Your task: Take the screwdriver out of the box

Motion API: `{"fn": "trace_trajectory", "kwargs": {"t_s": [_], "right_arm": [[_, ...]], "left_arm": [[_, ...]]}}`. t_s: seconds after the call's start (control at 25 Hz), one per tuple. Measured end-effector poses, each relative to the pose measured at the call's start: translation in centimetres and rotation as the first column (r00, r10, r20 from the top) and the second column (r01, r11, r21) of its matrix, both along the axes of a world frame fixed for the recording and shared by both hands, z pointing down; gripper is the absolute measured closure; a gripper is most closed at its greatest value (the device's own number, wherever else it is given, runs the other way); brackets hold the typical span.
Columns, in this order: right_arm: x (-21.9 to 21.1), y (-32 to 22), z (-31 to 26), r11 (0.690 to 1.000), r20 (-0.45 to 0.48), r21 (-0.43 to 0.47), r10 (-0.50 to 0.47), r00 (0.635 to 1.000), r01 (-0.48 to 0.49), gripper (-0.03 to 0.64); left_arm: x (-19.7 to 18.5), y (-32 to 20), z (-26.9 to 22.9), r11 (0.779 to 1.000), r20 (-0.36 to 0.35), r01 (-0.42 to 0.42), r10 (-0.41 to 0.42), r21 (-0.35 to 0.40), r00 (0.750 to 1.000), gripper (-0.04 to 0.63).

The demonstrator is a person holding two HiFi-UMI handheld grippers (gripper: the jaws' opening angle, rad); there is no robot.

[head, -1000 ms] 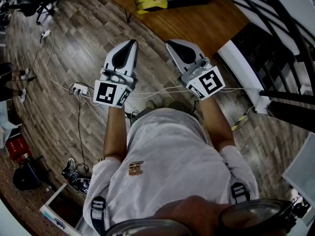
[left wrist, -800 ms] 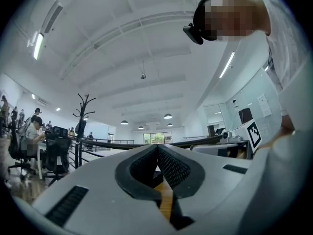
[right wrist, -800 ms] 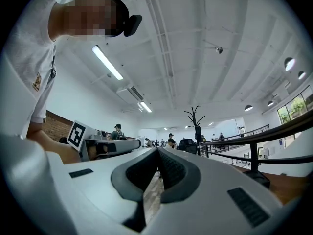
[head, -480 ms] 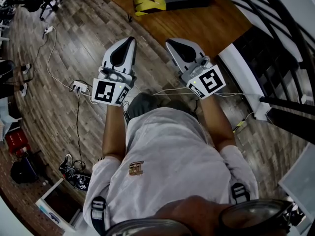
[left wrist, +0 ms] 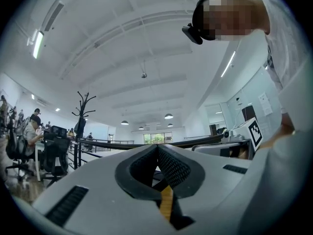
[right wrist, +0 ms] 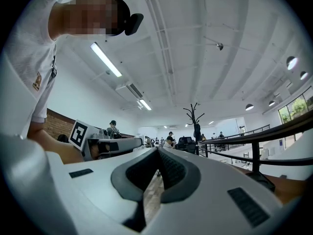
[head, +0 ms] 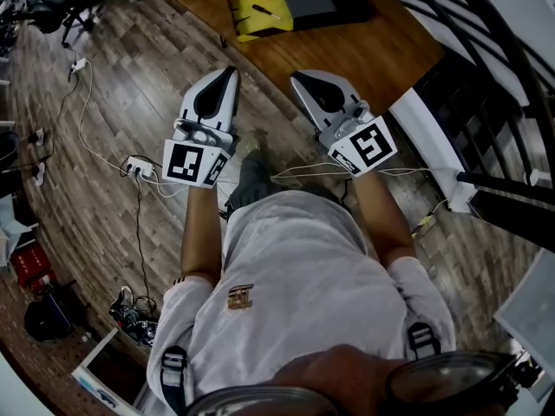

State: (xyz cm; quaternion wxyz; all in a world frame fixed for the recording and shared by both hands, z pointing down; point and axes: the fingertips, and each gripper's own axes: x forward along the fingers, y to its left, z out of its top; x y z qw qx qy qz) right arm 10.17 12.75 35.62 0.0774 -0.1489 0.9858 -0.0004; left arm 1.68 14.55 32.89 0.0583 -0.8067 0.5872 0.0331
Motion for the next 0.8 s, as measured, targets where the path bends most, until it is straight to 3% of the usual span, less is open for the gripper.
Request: {"fn": "trace_trajectory", "kwargs": {"t_s": [0.44,0.8], "right_arm": [[-10.9,-10.0,-0.1,0.997,-0.045,-0.013,0.079,0.996,-0.079,0.584],[-20.4,-18.7,-1.2,0.980,-0.082,-0.030,0.196,0.977,-0.199,0.585]], "left_arm": [[-10.5,-11.6,0.1,0.994,0.022,-0.113,0.113,-0.009,0.993,0.576],[-19.5,-20.4,-0.2,0.967,0.053,-0.252,0.254,-0.035,0.966,0.575]]}}
